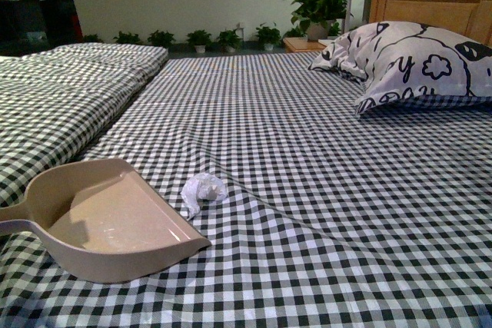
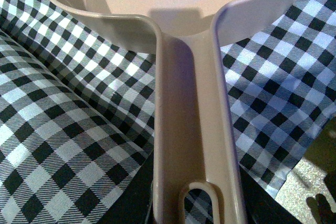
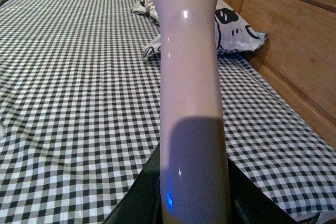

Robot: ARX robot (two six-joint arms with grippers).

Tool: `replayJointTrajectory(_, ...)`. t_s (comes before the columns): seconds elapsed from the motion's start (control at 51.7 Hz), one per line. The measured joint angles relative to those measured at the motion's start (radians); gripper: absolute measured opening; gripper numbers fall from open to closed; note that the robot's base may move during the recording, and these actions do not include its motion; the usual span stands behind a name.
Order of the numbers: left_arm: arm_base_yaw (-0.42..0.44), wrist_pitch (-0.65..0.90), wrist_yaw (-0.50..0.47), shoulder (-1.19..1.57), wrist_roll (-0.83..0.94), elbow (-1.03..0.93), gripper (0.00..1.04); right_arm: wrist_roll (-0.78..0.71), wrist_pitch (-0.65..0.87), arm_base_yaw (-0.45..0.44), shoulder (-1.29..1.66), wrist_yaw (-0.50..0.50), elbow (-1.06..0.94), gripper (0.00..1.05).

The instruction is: Clean up trash

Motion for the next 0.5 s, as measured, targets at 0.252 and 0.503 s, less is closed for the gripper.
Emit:
replayJointTrajectory(0.252,0.005,-0.048,0.002,0.000,0.012,0.010,0.26,0.000,0.000,0.000,0.000,0.000,0.000,0.19)
replayJointTrajectory(0.503,0.020,-0.083,0.002,0.000,0.026,0.010,0.26,0.000,0.000,0.000,0.000,0.000,0.000,0.19)
